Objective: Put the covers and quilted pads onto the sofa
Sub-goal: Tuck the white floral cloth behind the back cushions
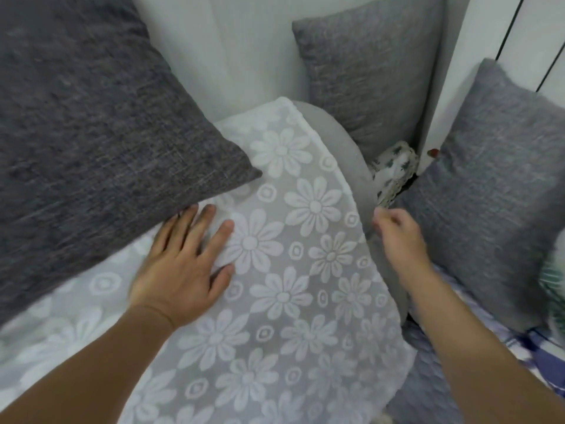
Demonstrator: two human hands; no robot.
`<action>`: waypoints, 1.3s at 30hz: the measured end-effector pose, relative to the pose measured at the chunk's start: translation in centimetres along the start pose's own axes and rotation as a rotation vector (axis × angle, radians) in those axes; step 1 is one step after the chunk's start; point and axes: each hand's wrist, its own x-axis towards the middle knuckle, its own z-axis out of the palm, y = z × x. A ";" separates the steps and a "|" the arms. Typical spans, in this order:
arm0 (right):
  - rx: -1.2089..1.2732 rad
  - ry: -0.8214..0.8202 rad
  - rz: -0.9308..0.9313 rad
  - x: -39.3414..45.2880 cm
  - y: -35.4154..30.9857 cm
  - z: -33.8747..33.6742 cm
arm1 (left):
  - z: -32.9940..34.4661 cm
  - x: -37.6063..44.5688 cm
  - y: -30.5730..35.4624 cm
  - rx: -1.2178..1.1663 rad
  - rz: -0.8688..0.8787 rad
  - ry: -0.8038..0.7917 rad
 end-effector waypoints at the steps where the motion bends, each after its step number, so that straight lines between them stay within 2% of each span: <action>1: 0.031 0.053 -0.078 1.3 -2.6 0.5 | 0.0 0.0 0.0 0.001 -0.001 0.002; 3: -0.062 0.025 -0.218 3.3 -7.5 2.1 | 0.1 0.0 0.0 -0.002 -0.002 0.006; 5: -0.213 -0.077 -0.270 4.9 -10.5 3.7 | 0.2 0.1 -0.2 -0.019 0.005 0.007; 6: -0.206 -0.147 -0.275 5.3 -11.7 4.0 | 0.1 0.0 -0.3 -0.028 0.011 0.004; 9: -0.014 -0.422 -0.219 5.3 -14.9 3.8 | -0.3 0.0 -0.1 -0.043 0.007 -0.024; 11: 0.137 -0.562 -0.077 5.4 -16.1 3.6 | -1.8 0.8 0.6 -0.068 -0.029 -0.014; 13: 0.306 -0.574 0.100 5.9 -16.7 2.6 | -3.7 3.8 1.8 -0.125 0.018 0.069; 16: 0.511 -0.562 0.247 7.5 -17.3 1.4 | -4.5 10.5 4.2 -0.228 0.264 0.124; 18: 0.451 -0.563 0.253 8.7 -17.7 1.4 | -3.5 14.2 5.7 -0.309 0.278 0.099; 21: 0.228 -0.599 0.164 10.3 -18.8 3.1 | -1.5 16.2 6.4 -0.277 0.149 0.109; 24: 0.050 -0.631 0.062 11.1 -20.7 5.4 | -0.8 16.0 6.4 -0.219 0.208 0.126; 28: 0.024 -0.496 -0.080 13.2 -22.2 8.1 | -1.1 16.1 6.3 -0.263 0.238 0.138; 29: -0.088 -0.398 -0.178 13.6 -21.9 8.6 | -1.1 16.0 6.4 -0.282 0.240 0.158; 31: -0.332 -0.085 -0.418 13.9 -20.0 9.2 | -1.2 15.8 6.4 -0.309 0.225 0.188; 33: -0.411 0.099 -0.590 13.7 -17.9 9.5 | -1.3 15.8 6.2 -0.285 0.234 0.180; 35: -0.345 0.108 -0.605 14.3 -17.1 9.6 | -1.0 16.0 6.1 -0.237 0.248 0.141; 39: -0.250 -0.078 -0.425 15.2 -16.4 6.4 | -0.5 16.5 6.2 -0.177 0.227 0.090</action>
